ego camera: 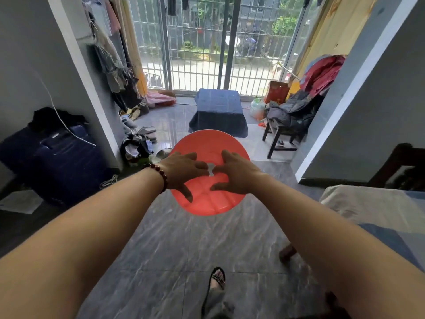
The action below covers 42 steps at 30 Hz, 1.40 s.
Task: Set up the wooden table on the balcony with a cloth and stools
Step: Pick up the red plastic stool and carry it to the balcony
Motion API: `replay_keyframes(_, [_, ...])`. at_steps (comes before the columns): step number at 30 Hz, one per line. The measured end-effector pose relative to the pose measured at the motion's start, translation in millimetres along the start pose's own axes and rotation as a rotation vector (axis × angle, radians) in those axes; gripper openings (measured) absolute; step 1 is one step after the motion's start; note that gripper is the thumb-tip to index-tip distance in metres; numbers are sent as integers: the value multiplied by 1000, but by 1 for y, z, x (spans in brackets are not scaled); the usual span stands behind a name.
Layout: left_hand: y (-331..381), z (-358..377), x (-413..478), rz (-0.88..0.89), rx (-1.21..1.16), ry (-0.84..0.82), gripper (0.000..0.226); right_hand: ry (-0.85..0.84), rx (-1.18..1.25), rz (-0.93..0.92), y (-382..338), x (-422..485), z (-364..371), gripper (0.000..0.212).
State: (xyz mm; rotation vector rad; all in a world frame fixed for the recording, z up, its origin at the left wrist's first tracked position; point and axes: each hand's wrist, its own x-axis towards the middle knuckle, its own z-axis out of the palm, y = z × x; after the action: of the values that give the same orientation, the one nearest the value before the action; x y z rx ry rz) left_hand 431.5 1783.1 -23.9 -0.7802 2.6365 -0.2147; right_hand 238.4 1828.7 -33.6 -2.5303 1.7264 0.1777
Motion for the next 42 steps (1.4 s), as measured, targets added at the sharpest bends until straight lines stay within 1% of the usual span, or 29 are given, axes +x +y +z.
replay_keyframes(4, [-58,-4,71,7,-5,-7,83,-4,19,-1,57,70,-4,57])
replay_keyframes(8, [-116,-25,139,4,-9,-29,85,-14,26,-10,119,139,-25,59])
replay_keyframes(11, [-156,-40,186,-20,10,-7,86,16,34,-17,163,186,-38,60])
replay_keyframes(14, [-188,-43,225,-38,2,-8,88,24,40,-17,196,227,-42,60])
replay_keyframes(19, [-244,-37,287,-53,-16,-32,88,-11,13,-4,239,301,-40,56])
replay_keyframes(26, [-351,-25,388,4,11,11,84,11,21,16,309,418,-44,52])
replay_keyframes(33, [-469,-32,501,108,42,4,85,-34,55,128,384,542,-55,53])
replay_keyframes(38, [-514,-28,568,186,52,-13,84,-80,112,205,428,594,-48,50])
replay_keyframes(42, [-539,-16,621,185,1,-69,85,-122,141,236,464,636,-33,47])
